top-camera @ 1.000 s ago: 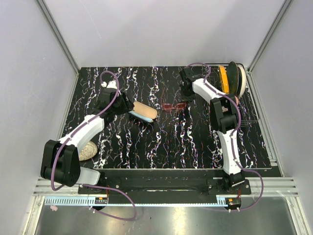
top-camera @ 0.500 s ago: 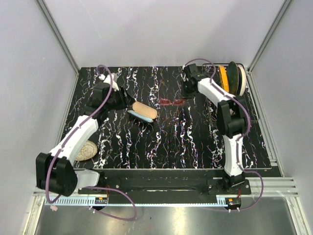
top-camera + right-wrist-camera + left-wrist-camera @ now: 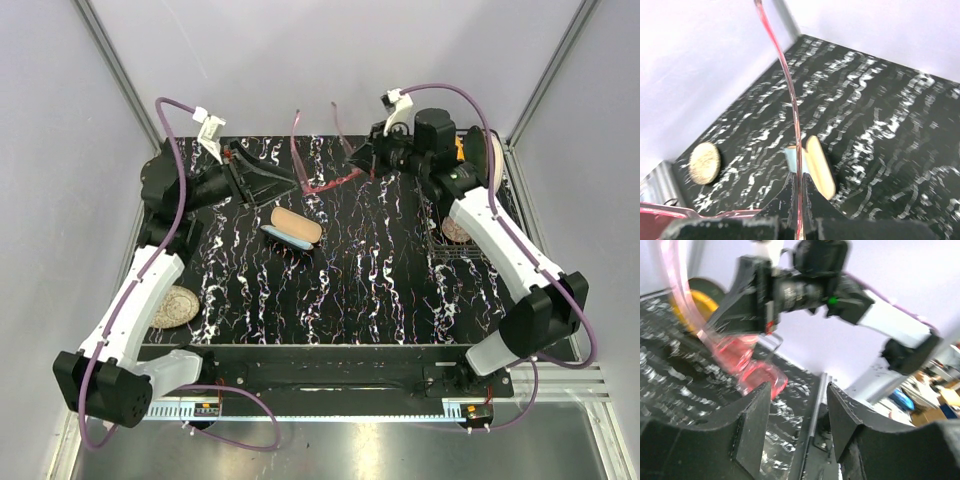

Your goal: Organize the sunglasses

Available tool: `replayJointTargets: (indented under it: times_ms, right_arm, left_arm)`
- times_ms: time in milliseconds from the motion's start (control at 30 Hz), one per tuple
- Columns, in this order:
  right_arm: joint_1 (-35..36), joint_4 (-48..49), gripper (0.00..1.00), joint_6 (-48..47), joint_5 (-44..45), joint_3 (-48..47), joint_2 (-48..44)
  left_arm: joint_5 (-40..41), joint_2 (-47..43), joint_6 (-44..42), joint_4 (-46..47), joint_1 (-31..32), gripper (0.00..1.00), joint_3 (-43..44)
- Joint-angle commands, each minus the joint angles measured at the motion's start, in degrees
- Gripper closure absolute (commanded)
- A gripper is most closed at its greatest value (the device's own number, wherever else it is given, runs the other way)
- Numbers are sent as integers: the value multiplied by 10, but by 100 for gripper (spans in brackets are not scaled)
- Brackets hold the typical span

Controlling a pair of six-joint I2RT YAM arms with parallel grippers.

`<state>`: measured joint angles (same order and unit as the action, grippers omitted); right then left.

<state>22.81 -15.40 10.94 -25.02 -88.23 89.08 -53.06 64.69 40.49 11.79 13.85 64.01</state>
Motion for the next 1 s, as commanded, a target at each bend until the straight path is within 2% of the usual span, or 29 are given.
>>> replayJointTargets:
  times_ms: [0,67,300,400,633,767,833,900,967]
  right_arm:
    - [44,72,100,-12,-62,15,-24]
    - [63,79,100,-16,-67,10,-28]
    - [98,120,100,-15,-117,-1,-36]
    - [105,176,100,12,-154,5,-44]
    - [119,264,100,73,-196,0,-44]
    - [122,295,100,91,-200,-6,-42]
    - [123,294,100,91,-194,-8,-43]
    - [123,297,100,91,-193,-7,-47]
    - [123,283,100,78,-173,-7,-50]
  left_arm:
    - [-149,-24,228,322,0,48,-8]
    - [-159,-25,261,379,2,48,-5]
    - [-164,-24,276,380,4,49,-13]
    - [-172,-13,308,422,7,49,-18]
    - [-183,45,465,648,30,49,-31]
    - [-180,69,516,705,31,50,-49]
    - [-180,72,506,674,31,51,-50]
    - [-180,66,458,620,31,51,-49]
    - [-175,47,385,516,31,51,-49]
